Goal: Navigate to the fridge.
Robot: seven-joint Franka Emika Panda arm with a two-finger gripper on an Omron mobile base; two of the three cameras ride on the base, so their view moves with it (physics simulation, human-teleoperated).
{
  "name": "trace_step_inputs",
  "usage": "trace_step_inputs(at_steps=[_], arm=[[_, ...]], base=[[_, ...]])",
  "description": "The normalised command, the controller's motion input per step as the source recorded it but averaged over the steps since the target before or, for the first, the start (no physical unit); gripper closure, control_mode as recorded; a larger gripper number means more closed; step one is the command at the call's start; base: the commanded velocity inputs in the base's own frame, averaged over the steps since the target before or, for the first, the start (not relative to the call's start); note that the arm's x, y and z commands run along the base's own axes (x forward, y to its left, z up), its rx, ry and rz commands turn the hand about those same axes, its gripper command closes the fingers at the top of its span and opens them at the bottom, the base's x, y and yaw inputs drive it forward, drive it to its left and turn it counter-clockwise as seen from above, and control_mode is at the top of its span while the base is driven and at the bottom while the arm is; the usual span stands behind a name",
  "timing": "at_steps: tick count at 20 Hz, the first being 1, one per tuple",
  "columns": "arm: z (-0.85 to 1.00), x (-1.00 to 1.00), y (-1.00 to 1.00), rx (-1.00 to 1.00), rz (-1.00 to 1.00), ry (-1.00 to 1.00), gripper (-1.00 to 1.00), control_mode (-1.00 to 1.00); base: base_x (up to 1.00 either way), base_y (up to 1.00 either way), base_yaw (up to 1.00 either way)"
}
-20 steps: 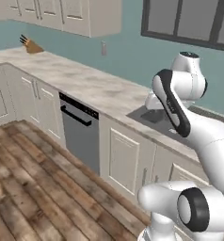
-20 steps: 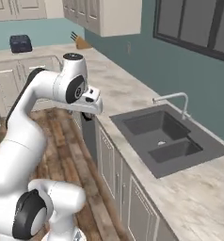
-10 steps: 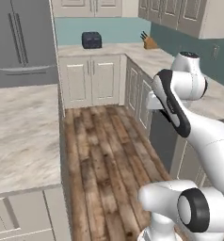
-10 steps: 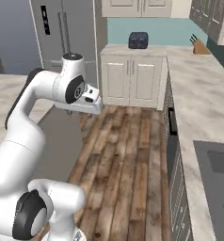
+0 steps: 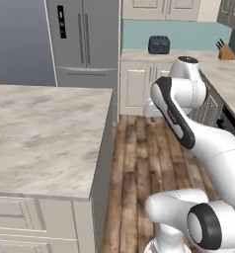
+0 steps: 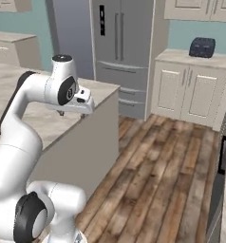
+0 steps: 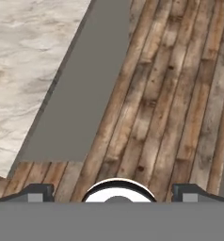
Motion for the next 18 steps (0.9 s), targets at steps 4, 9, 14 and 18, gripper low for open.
trace_step_inputs(at_steps=[4,9,14,18], arm=[[0.0,0.0,0.0,0.0,0.0,0.0,-1.0,1.0],[0.0,0.0,0.0,0.0,0.0,0.0,-1.0,1.0],[0.0,0.0,0.0,0.0,0.0,0.0,-1.0,1.0],[0.0,0.0,0.0,0.0,0.0,0.0,-1.0,1.0]], base=[[1.0,-0.39,0.0],[1.0,-0.34,-0.03],[1.0,-0.32,-0.01],[1.0,-0.36,0.0]])
